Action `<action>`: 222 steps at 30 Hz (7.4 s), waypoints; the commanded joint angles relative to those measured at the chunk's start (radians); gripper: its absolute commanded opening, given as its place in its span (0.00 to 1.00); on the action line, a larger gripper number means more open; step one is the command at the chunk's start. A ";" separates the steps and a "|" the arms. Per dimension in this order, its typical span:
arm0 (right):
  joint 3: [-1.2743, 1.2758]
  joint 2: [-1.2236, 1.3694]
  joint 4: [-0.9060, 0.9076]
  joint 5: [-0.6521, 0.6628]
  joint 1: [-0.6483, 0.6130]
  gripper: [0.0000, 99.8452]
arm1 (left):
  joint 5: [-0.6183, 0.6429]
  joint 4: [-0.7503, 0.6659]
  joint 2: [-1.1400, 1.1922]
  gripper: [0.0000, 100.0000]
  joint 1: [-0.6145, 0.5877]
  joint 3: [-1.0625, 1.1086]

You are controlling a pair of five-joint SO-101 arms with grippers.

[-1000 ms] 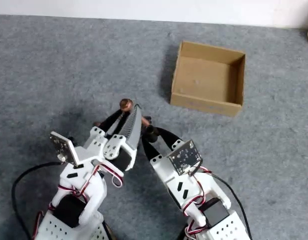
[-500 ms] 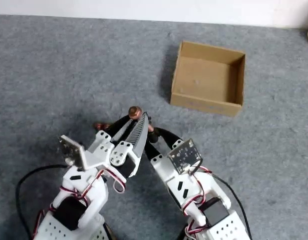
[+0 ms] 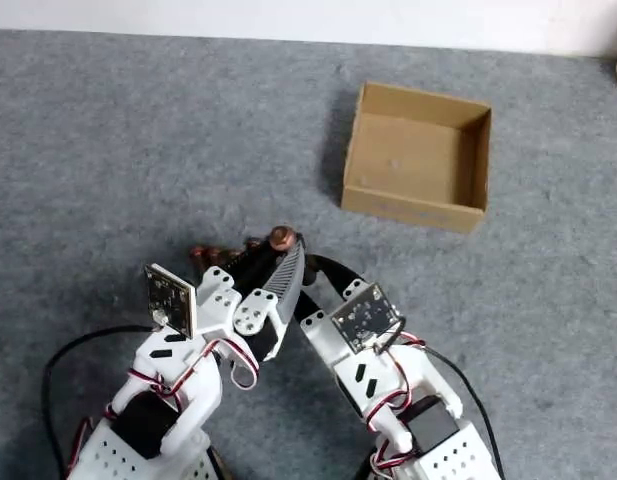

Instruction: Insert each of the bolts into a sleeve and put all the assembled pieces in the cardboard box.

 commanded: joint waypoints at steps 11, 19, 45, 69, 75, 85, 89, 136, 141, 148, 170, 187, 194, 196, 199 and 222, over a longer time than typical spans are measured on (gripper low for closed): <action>0.056 -0.015 -0.031 0.020 0.019 0.00 | 0.000 0.107 -0.012 0.35 0.024 -0.025; 0.087 -0.015 -0.033 0.020 0.016 0.00 | 0.057 0.219 -0.012 0.36 0.042 -0.140; 0.099 -0.015 -0.033 0.021 0.019 0.00 | 0.170 0.192 -0.005 0.36 -0.246 -0.156; -0.199 0.085 0.220 0.051 0.294 0.00 | 0.120 -0.212 -0.004 0.01 -0.476 0.160; -0.516 0.595 0.219 0.103 0.352 0.00 | 0.120 -0.209 -0.004 0.01 -0.486 0.160; -1.641 1.659 0.450 0.109 0.535 0.00 | 0.114 -0.206 -0.004 0.01 -0.487 0.160; -2.221 2.114 0.687 0.109 0.578 0.00 | 0.112 -0.193 -0.002 0.01 -0.481 0.160; -3.439 2.703 1.296 0.032 0.538 0.32 | 0.110 -0.187 -0.004 0.01 -0.469 0.160; -3.281 2.578 1.293 -0.046 0.503 0.32 | 0.110 -0.187 -0.004 0.01 -0.469 0.160; -2.948 2.356 1.291 -0.112 0.424 0.32 | 0.110 -0.187 -0.004 0.01 -0.470 0.160; -1.389 1.348 0.990 0.523 -0.001 0.32 | -0.041 -0.186 -0.012 0.01 -0.564 0.154; -1.512 1.833 0.763 0.631 -0.018 0.32 | -0.041 -0.184 -0.012 0.01 -0.633 0.130; -1.653 2.015 0.769 0.675 -0.016 0.32 | -0.040 -0.028 -0.005 0.01 -0.754 0.022; -1.669 2.068 0.769 0.692 -0.013 0.32 | -0.041 -0.026 -0.005 0.01 -0.754 0.024; -1.704 2.147 0.763 0.710 -0.010 0.32 | -0.041 -0.026 -0.005 0.01 -0.754 0.030; -1.991 2.493 0.771 0.710 0.001 0.08 | -0.041 -0.026 -0.005 0.01 -0.754 0.028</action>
